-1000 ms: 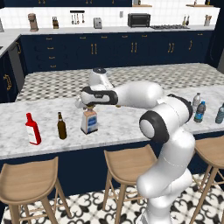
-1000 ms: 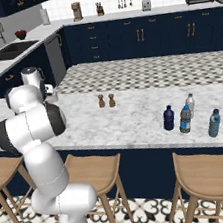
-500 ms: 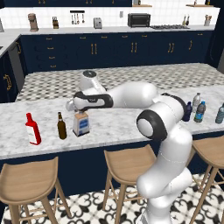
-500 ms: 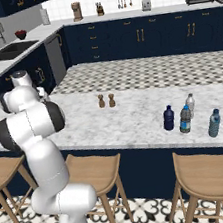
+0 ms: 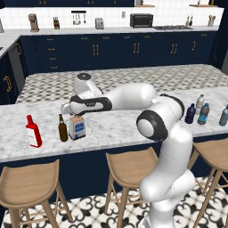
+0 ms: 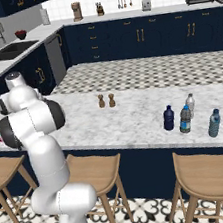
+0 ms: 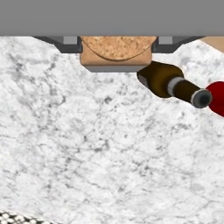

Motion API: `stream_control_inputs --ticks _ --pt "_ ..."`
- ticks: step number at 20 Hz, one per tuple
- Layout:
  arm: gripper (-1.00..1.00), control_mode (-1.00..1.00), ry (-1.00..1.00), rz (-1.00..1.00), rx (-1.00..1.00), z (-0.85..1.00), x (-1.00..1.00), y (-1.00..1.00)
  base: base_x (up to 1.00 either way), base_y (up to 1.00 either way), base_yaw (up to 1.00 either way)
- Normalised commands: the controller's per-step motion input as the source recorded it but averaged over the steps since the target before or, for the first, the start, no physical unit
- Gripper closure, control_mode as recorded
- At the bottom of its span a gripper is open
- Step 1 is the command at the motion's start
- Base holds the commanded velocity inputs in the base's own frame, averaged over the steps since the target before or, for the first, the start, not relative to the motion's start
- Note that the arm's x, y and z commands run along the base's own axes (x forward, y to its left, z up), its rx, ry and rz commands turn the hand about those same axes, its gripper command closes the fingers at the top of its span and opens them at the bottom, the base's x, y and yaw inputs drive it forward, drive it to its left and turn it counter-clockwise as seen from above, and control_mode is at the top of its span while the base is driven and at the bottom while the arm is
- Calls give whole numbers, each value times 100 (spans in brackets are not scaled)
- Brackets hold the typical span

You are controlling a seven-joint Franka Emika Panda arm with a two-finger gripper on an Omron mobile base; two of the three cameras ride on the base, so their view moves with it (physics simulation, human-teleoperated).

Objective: Move the plastic bottles in the middle to the plastics group, and the glass bottles in the middle to the glass group.

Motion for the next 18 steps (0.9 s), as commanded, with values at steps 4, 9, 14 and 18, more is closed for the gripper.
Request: stream_control_inputs --ticks 4,9,14,18 --pt "100 -100 0 0 0 -19 3 1 0 0 0" --pt "100 -100 0 0 0 -19 10 0 0 0 0" --pt "100 -100 0 0 0 -17 16 0 0 0 0" --pt "100 -100 -2 0 0 -24 16 0 0 0 0"
